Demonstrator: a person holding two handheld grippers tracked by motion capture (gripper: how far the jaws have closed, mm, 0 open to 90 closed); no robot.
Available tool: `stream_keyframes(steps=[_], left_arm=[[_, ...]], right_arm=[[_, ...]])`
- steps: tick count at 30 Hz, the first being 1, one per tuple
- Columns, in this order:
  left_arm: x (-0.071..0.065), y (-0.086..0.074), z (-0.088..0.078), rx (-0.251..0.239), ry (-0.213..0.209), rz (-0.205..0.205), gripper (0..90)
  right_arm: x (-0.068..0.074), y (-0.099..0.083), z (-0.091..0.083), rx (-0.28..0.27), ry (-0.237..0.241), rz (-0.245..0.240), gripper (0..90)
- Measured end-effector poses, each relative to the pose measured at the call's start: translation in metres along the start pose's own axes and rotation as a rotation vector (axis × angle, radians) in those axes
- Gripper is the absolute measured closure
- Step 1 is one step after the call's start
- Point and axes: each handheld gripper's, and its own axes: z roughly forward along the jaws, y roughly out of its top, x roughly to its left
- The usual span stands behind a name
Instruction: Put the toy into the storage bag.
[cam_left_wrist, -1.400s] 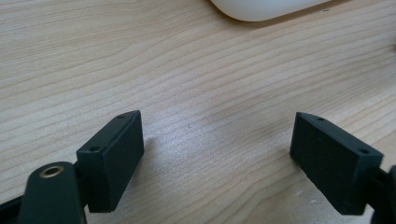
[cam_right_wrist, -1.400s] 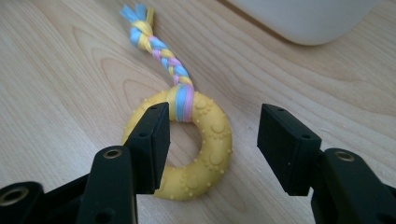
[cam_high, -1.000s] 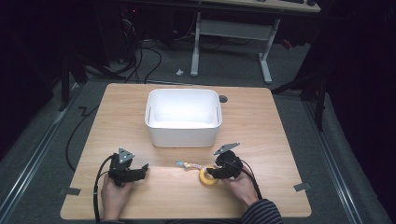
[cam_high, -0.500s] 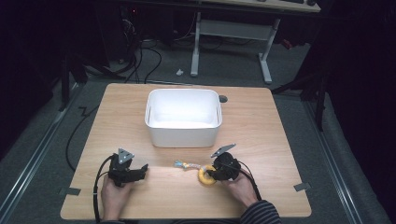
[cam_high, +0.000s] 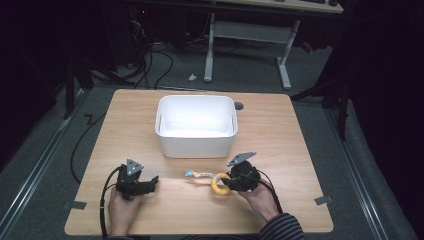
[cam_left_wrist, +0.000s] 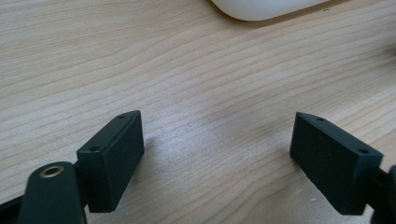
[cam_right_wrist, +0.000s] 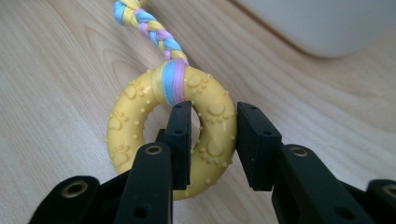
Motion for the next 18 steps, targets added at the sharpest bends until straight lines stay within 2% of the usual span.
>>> stream_keyframes(steps=[3, 5, 7, 12, 18], left_arm=[[0.000, 0.000, 0.000, 0.000, 0.000, 0.000, 18.0], [0.000, 0.000, 0.000, 0.000, 0.000, 0.000, 18.0], [0.000, 0.001, 0.001, -0.001, 0.000, 0.001, 18.0], [0.000, 0.001, 0.001, 0.000, 0.003, -0.001, 18.0], [0.000, 0.001, 0.001, -0.001, 0.004, -0.004, 18.1]], right_arm=[[-0.003, 0.001, -0.004, -0.028, 0.013, 0.006, 67.9], [-0.006, 0.002, -0.005, -0.040, 0.039, 0.022, 67.9], [-0.007, 0.003, -0.007, -0.057, 0.063, 0.018, 67.9], [-0.011, 0.005, -0.015, -0.091, 0.069, 0.013, 68.0], [-0.017, 0.009, -0.034, -0.130, 0.066, 0.010, 68.0]])
